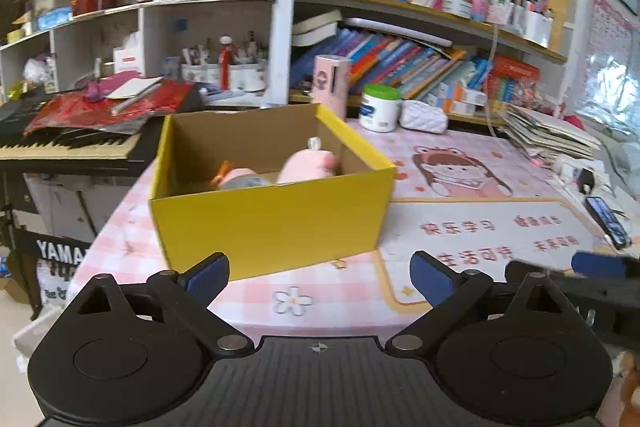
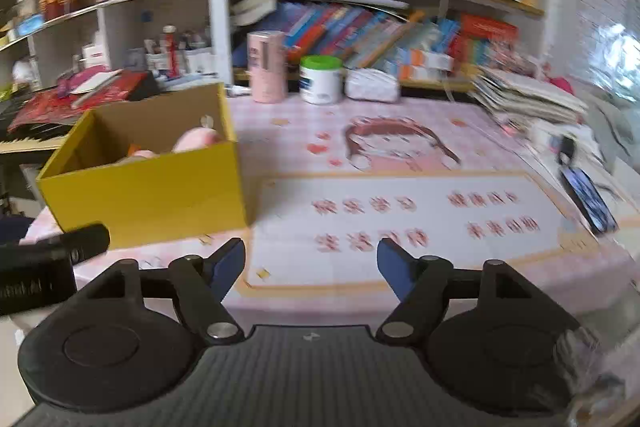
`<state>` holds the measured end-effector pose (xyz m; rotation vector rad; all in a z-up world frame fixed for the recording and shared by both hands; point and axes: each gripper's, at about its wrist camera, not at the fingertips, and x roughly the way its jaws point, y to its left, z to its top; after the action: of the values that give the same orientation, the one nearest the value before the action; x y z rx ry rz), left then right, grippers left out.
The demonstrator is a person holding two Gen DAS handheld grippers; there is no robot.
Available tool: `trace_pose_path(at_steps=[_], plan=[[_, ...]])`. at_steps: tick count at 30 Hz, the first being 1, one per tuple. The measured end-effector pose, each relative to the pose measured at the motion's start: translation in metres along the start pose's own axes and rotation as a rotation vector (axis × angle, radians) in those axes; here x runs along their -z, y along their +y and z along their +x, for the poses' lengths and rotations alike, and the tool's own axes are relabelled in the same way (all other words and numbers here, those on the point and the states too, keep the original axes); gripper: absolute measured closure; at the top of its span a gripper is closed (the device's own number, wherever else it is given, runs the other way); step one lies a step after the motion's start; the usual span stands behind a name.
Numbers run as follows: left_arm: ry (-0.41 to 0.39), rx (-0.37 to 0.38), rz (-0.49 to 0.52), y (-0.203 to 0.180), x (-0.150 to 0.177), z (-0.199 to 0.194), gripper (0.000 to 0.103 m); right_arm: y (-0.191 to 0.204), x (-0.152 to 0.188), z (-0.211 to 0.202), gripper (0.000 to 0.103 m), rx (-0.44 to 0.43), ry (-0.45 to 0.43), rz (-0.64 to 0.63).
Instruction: Organize objects
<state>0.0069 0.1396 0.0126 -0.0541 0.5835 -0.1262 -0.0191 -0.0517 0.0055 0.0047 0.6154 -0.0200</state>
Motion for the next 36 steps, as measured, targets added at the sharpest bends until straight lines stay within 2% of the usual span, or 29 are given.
trace_pose_path(at_steps=[7,11,14,23,36], plan=[[0.015,0.064,0.012,-0.033,-0.008,0.001,0.002,-0.025,0.017,-0.023,0.022,0.076,0.012,0.056],[0.016,0.081,0.033,-0.054,-0.006,-0.001,0.001,-0.034,0.021,-0.027,0.015,0.085,0.022,0.069],[0.006,0.049,0.072,-0.072,-0.001,-0.002,0.001,-0.038,0.021,-0.026,0.012,0.077,0.028,0.065],[0.022,0.009,0.083,-0.112,-0.006,0.009,0.000,-0.046,0.010,-0.013,0.005,0.031,0.036,-0.017],[0.062,0.003,0.022,-0.127,-0.010,0.025,0.000,-0.070,-0.001,0.004,0.005,0.005,0.058,-0.016]])
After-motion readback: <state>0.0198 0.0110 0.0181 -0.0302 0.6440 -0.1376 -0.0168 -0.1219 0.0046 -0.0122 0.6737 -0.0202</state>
